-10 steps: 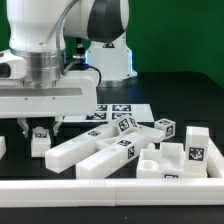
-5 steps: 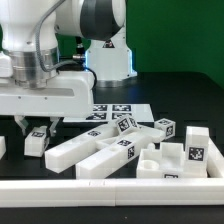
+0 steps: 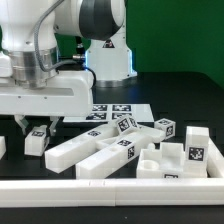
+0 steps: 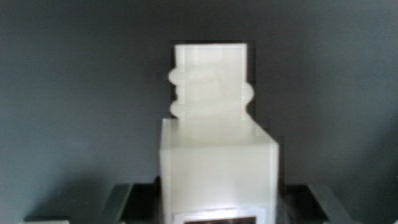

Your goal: Assemble chair

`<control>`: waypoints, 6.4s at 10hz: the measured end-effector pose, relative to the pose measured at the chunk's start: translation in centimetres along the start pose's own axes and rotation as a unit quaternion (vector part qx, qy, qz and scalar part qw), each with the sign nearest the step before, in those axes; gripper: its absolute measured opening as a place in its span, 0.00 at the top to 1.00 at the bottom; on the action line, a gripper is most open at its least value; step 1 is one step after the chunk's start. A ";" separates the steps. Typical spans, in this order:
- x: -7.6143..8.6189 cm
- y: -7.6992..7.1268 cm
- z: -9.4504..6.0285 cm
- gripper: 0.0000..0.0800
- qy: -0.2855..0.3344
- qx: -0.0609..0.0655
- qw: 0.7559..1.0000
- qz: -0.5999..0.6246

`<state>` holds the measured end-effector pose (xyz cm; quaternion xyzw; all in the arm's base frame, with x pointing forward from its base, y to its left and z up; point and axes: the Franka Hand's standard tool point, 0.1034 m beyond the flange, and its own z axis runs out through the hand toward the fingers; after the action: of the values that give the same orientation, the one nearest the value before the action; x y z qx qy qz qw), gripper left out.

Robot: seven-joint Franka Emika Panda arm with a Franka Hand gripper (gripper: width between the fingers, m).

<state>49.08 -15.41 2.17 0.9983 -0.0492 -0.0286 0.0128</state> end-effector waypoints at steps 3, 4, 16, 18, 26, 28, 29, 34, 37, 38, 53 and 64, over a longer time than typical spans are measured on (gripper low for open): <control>-1.3 -0.1 0.1 0.65 -0.005 0.004 1.000 0.002; -2.0 -0.1 0.2 0.65 -0.008 0.005 1.000 0.004; -0.7 -1.9 -0.5 0.19 -0.165 0.042 0.985 -0.008; -0.3 -2.0 -0.3 0.19 -0.229 0.053 0.972 -0.011; -1.9 -1.5 0.7 0.19 -0.444 0.084 0.892 -0.002; -2.4 -1.1 1.0 0.19 -0.455 0.084 0.887 0.001; -2.6 -0.8 1.2 0.19 -0.459 0.084 0.884 0.004; -2.7 -0.3 1.3 0.34 -0.460 0.086 0.884 0.006; -2.5 -0.3 1.2 0.65 -0.450 0.084 0.889 0.006; -2.6 -0.5 1.2 0.65 -0.451 0.084 0.888 0.005; 3.4 -5.0 -8.3 0.65 0.013 0.027 0.999 -0.037; 5.8 -12.5 -9.0 0.65 0.283 -0.016 0.959 -0.032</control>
Offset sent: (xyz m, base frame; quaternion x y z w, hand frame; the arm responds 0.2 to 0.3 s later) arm -0.0432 0.0052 -0.0016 0.0186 -0.0063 0.0203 0.9996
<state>56.55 -3.30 10.44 0.9664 -0.0109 0.2534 0.0417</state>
